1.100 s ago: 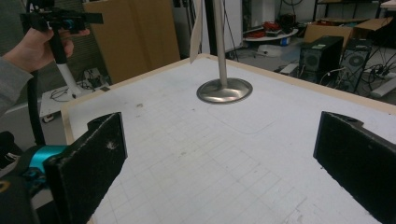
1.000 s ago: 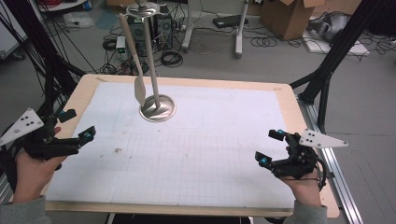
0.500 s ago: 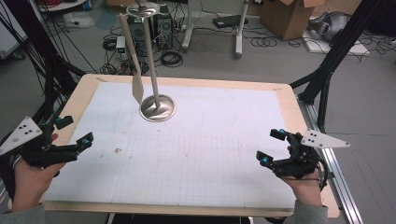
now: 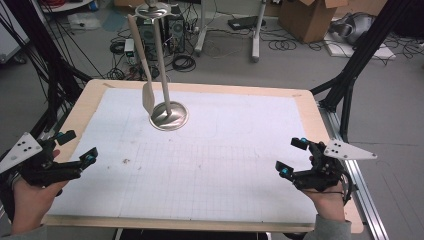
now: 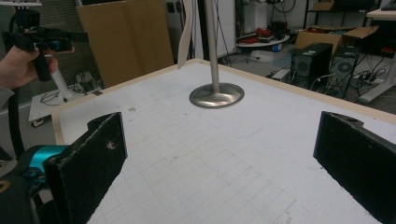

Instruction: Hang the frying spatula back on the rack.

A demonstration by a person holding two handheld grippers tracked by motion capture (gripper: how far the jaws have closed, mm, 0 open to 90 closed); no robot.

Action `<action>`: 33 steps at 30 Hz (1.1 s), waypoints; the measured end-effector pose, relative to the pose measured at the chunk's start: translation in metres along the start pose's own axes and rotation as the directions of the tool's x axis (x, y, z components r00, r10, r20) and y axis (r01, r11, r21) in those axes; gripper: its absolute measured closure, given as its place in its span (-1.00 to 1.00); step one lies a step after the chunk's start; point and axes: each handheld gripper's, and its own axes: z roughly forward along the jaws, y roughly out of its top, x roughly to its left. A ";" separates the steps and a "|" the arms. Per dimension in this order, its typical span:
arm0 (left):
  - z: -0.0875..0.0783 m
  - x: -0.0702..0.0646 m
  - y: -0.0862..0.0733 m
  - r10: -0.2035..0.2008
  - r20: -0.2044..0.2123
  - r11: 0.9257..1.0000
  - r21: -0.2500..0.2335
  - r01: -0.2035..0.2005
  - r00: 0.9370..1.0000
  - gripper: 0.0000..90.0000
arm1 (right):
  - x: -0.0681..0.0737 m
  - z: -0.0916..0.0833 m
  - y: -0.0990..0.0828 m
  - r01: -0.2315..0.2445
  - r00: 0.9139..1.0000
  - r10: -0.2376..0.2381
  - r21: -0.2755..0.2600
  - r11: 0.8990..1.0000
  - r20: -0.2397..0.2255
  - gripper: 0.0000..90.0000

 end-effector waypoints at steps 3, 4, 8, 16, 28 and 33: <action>0.000 -0.001 0.000 -0.004 -0.002 1.000 0.001 0.004 1.000 -0.81 | 0.000 -0.001 0.000 -0.001 1.000 0.001 -0.004 1.000 0.006 -0.97; 0.000 -0.001 -0.001 -0.003 -0.001 1.000 0.005 0.003 1.000 -0.81 | -0.001 -0.001 0.000 0.003 1.000 -0.003 -0.007 1.000 0.007 -0.97; 0.001 -0.001 -0.003 -0.004 -0.007 1.000 0.014 0.004 1.000 -0.81 | 0.000 -0.002 -0.001 0.006 1.000 -0.006 -0.009 1.000 0.011 -0.97; 0.000 0.001 -0.008 -0.014 0.004 1.000 0.013 0.014 1.000 -0.81 | -0.002 -0.008 -0.002 0.006 0.999 -0.004 -0.034 0.999 0.043 -0.97; -0.003 0.008 -0.015 -0.010 -0.012 0.999 0.039 0.011 1.000 -0.80 | -0.006 -0.025 -0.006 0.001 0.995 0.008 -0.101 0.995 0.097 -0.97; -0.018 0.013 -0.029 -0.016 -0.028 0.999 0.044 0.017 0.999 -0.77 | -0.004 -0.025 -0.006 0.002 0.995 0.010 -0.114 0.994 0.103 -0.97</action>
